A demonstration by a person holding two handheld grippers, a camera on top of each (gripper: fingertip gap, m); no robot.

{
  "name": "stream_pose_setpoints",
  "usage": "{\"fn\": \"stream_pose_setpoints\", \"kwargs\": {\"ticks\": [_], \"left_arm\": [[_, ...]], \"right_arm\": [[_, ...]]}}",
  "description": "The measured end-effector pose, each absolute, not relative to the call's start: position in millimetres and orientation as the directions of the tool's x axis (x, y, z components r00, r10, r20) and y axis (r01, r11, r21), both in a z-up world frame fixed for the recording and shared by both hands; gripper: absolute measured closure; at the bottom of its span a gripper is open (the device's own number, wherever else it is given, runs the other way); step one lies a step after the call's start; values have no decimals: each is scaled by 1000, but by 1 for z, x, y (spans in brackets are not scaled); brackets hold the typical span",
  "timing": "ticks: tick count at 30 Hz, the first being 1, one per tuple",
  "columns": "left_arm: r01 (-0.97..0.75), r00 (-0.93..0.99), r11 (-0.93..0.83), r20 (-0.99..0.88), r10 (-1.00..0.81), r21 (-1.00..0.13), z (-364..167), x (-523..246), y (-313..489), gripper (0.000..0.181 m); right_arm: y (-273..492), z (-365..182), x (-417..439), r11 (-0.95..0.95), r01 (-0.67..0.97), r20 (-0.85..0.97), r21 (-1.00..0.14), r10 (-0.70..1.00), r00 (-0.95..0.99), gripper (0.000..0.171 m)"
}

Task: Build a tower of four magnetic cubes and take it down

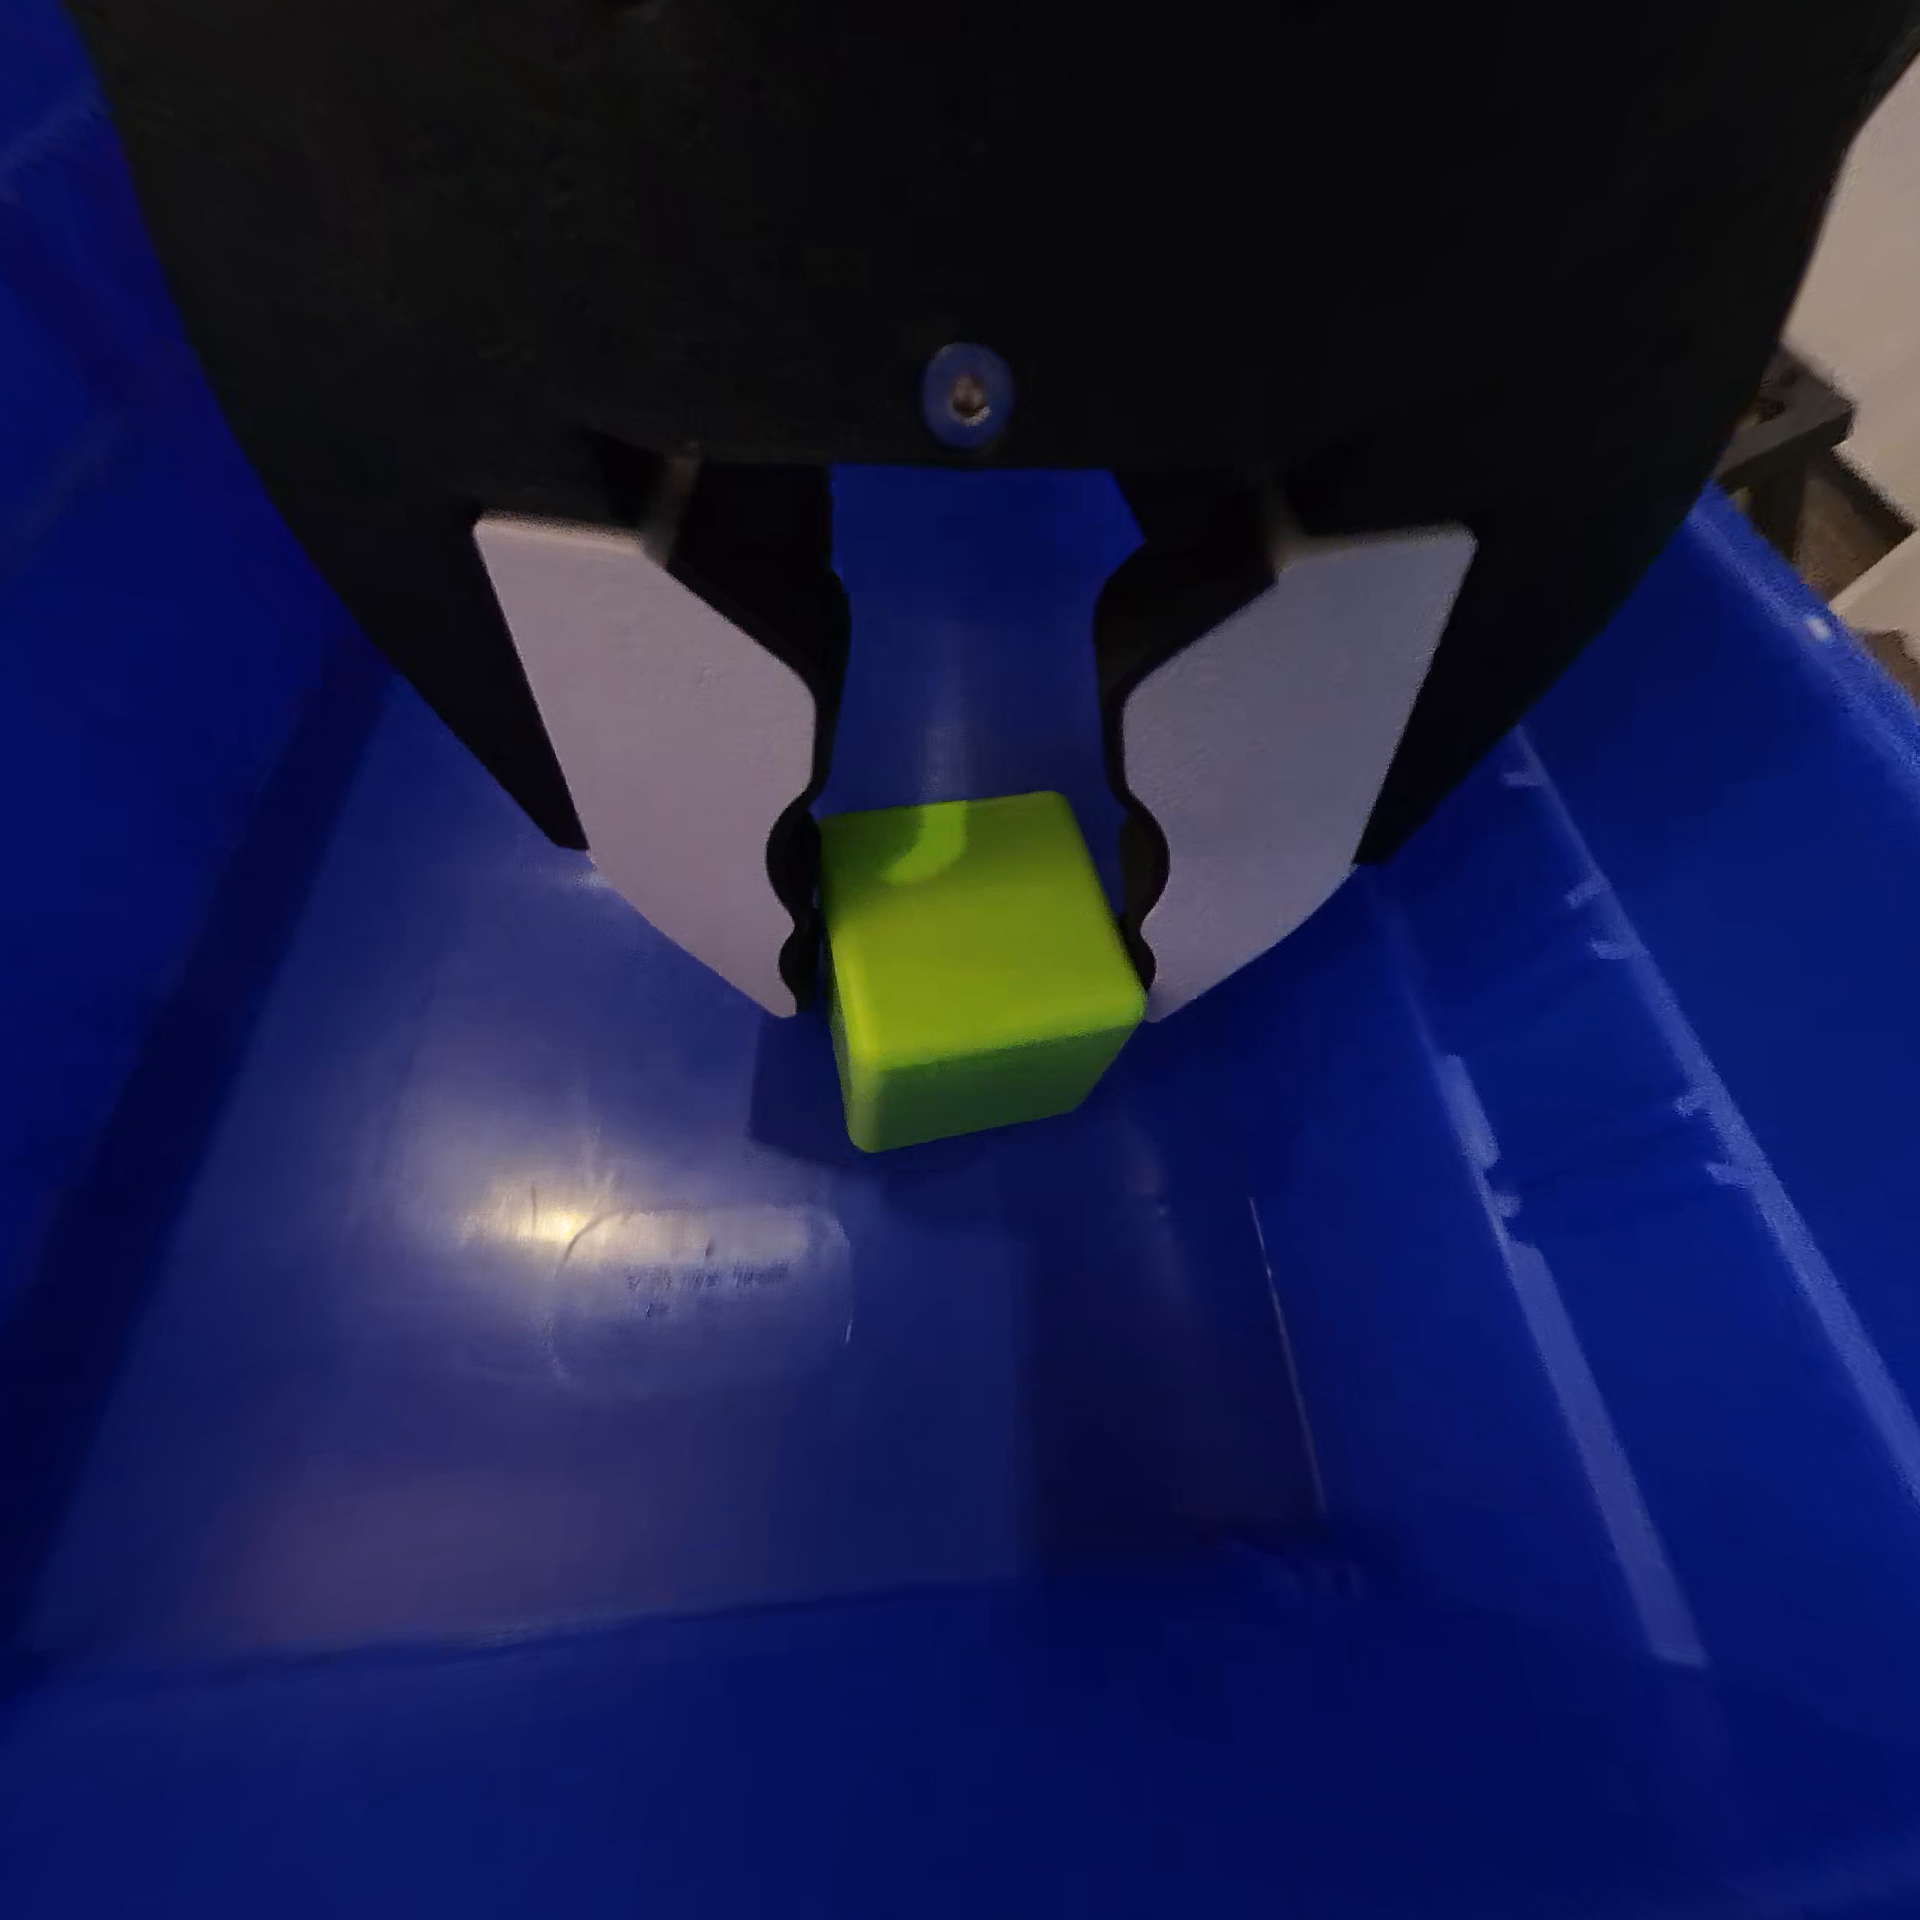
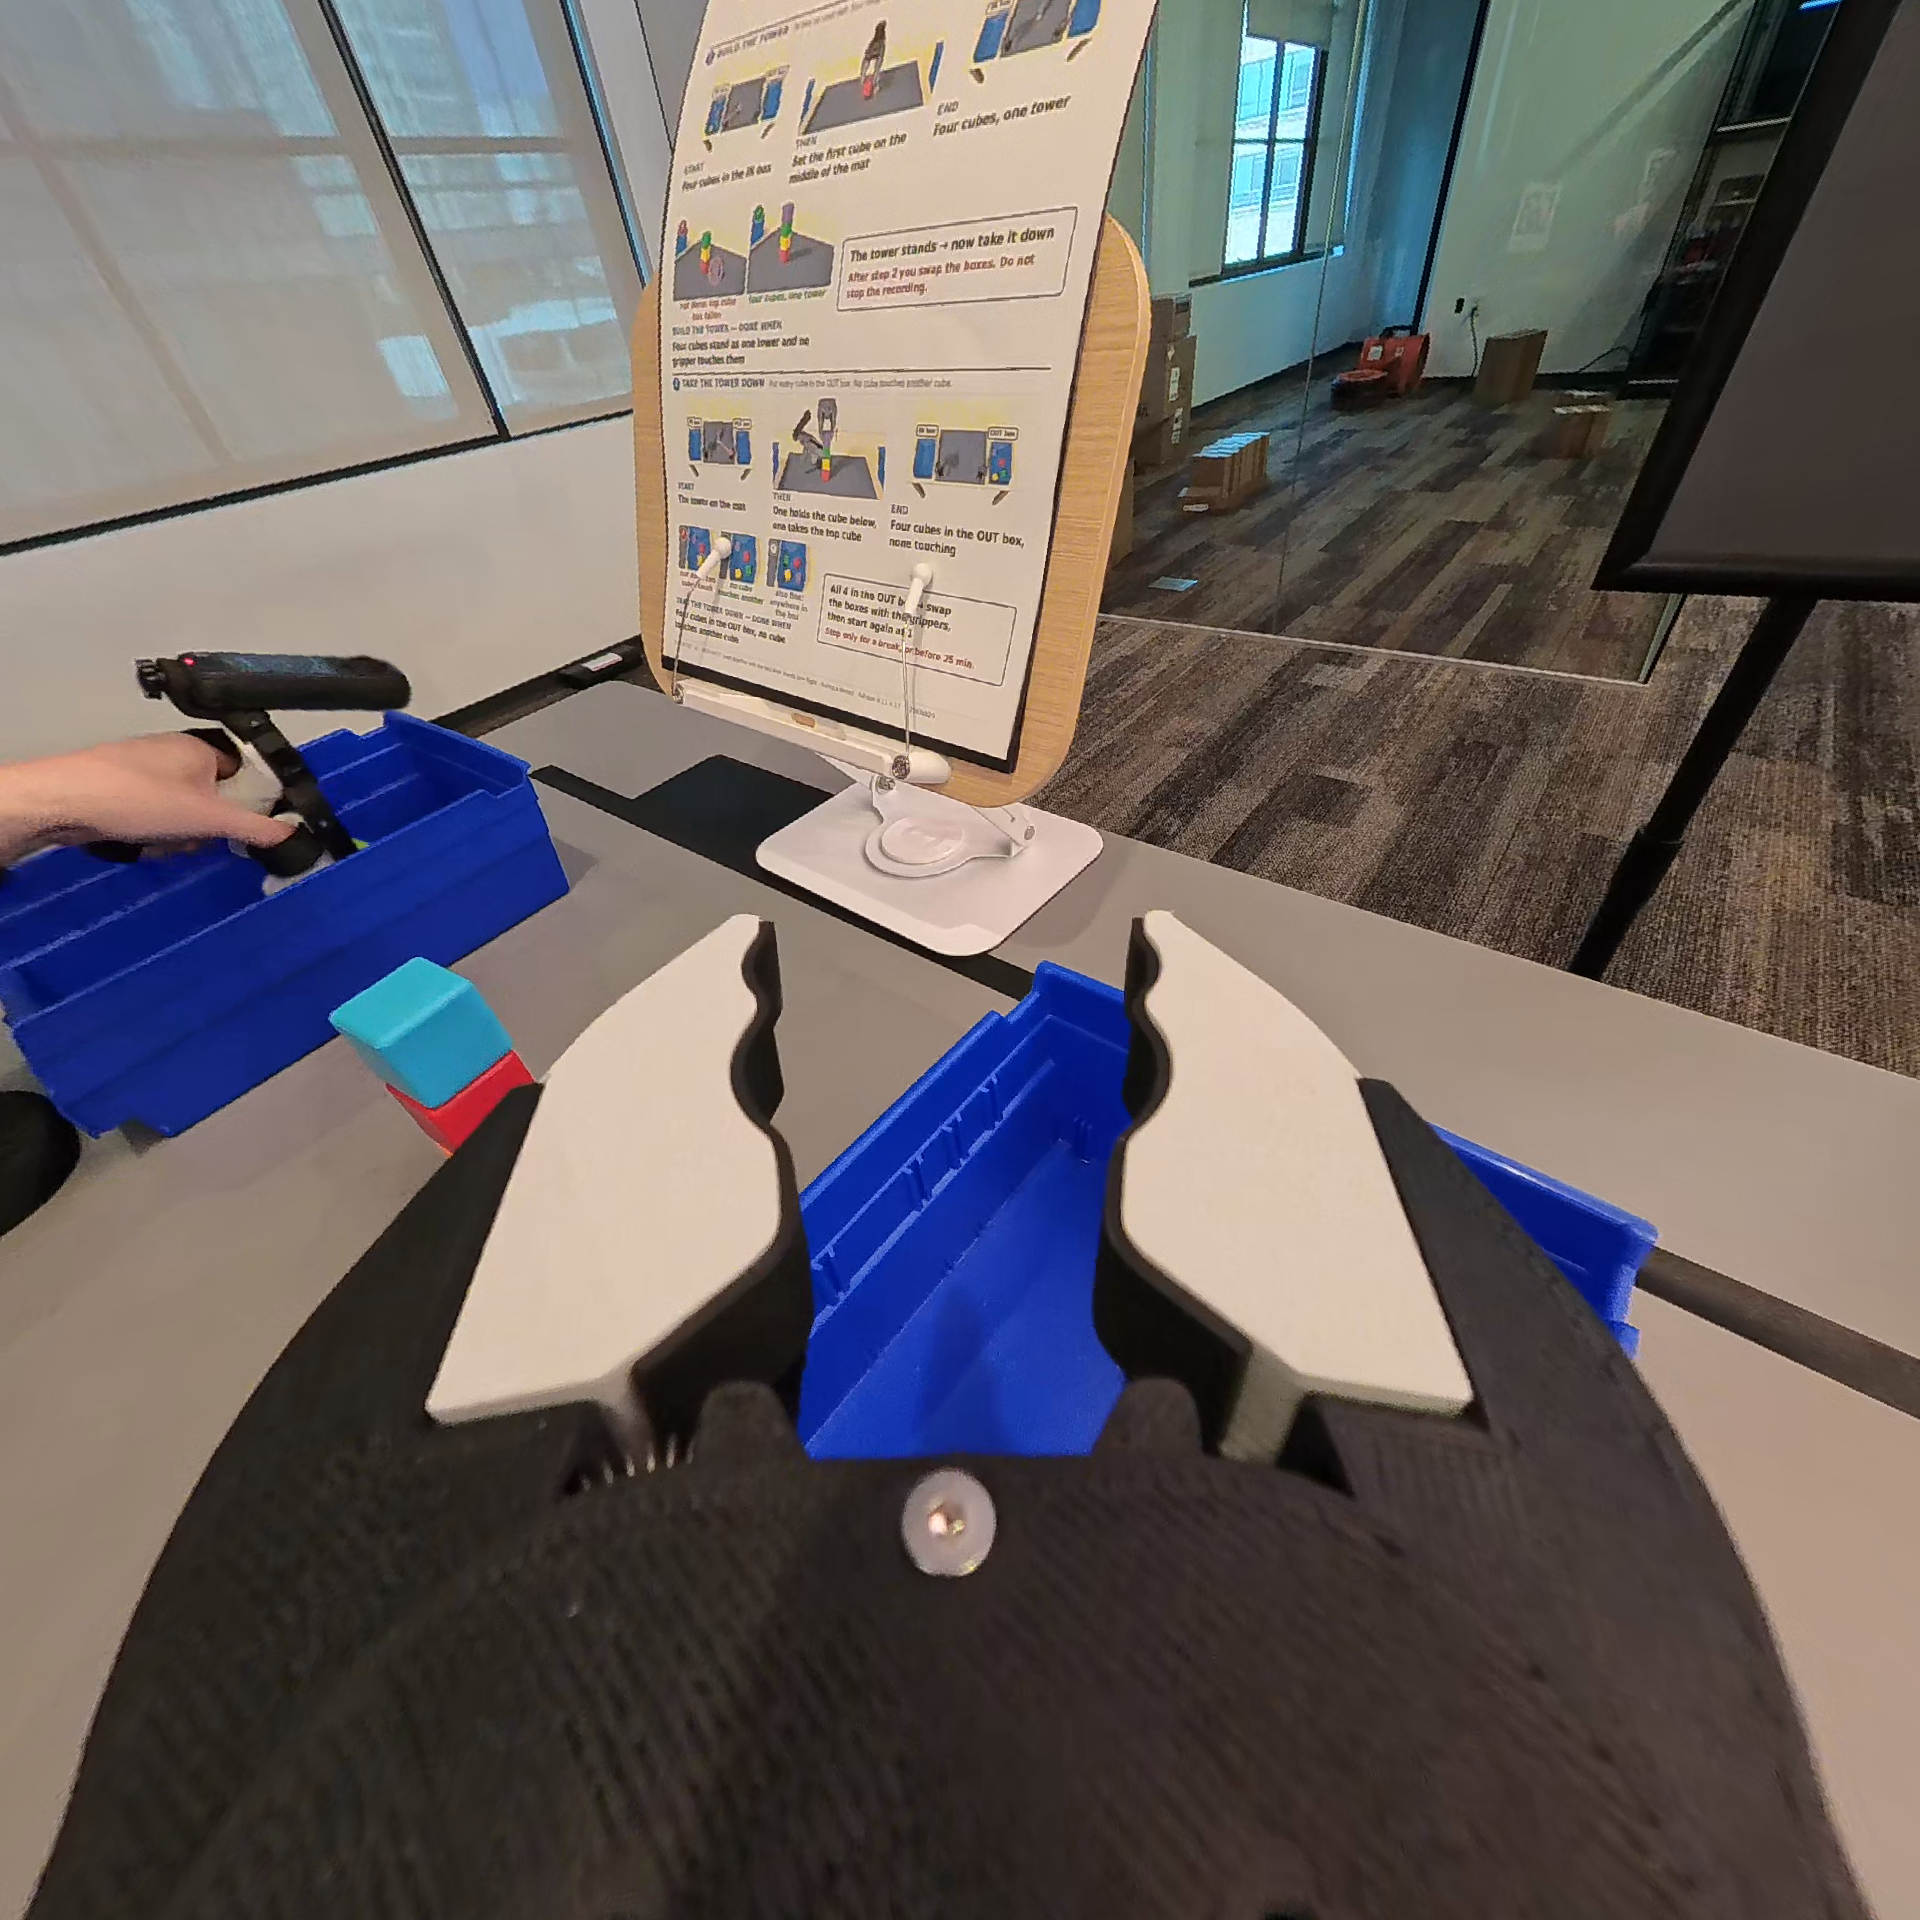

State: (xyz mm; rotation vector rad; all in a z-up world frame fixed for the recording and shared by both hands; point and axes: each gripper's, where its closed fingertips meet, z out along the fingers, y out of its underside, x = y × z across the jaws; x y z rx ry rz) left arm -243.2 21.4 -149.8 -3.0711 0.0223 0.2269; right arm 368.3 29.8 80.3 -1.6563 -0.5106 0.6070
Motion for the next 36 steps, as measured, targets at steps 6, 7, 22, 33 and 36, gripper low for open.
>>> {"fn": "stream_pose_setpoints", "kwargs": {"ticks": [6, 7, 22, 33, 36], "left_arm": [[-122, 960, -993, -251, -121, 12, -148, -256, 13, 127], [-137, 958, -991, -254, -135, 9, -148, -256, 13, 127], [-410, 910, -821, -241, -338, -396, -5, -164, 19, 128], [-802, 419, -377, 14, -908, -464, 16, 70, -35, 128], [-875, 330, -286, -47, -943, -391, 1, 88, -30, 128]], "right_arm": [[30, 77, 364, -172, 14, -101, -985, 641, 761, 106], [30, 77, 363, -174, 18, -99, -985, 642, 761, 106], [34, 76, 374, -179, 9, -106, -984, 620, 777, 107], [33, 75, 375, -180, 4, -111, -984, 624, 773, 106], [32, 75, 378, -180, -12, -124, -984, 624, 771, 106]]}}
